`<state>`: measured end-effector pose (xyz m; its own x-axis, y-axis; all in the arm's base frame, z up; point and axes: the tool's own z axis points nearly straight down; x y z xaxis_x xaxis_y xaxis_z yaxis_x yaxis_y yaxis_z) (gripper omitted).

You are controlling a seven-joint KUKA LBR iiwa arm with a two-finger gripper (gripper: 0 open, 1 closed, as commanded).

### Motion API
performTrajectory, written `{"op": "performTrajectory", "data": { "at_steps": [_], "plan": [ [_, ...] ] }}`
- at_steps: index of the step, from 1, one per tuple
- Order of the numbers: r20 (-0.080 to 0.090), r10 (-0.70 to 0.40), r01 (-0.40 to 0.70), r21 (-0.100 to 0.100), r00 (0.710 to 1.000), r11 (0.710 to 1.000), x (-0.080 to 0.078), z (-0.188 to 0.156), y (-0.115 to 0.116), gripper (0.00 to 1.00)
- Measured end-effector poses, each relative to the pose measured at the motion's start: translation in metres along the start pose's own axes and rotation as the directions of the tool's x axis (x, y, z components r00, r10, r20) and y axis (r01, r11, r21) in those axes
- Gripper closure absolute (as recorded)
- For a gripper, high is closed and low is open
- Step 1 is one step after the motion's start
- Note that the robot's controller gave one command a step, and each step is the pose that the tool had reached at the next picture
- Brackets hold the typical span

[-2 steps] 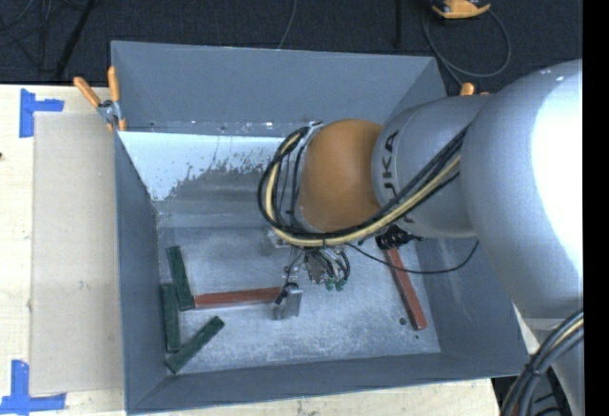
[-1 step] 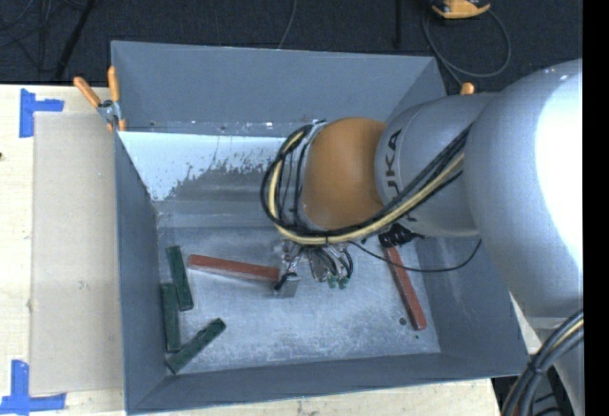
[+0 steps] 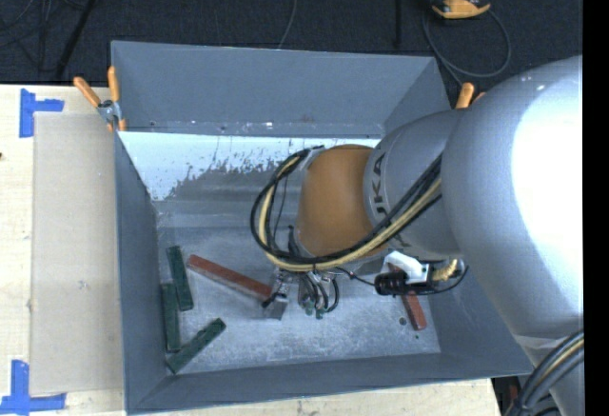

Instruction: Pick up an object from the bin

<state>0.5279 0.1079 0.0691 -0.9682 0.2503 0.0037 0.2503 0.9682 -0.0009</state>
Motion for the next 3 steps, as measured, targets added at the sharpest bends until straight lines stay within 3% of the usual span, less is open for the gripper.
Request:
{"op": "performTrajectory", "data": {
  "at_steps": [1,2,3],
  "plan": [
    [0.004,0.117,-0.117,-0.001,0.993,0.993,-0.024,-0.001,0.005,1.00],
    [0.003,0.391,-0.391,-0.002,0.920,0.920,-0.043,-0.001,0.011,1.00],
    [0.003,0.387,-0.387,-0.001,0.922,0.922,-0.043,-0.001,0.011,0.00]
  ]
}}
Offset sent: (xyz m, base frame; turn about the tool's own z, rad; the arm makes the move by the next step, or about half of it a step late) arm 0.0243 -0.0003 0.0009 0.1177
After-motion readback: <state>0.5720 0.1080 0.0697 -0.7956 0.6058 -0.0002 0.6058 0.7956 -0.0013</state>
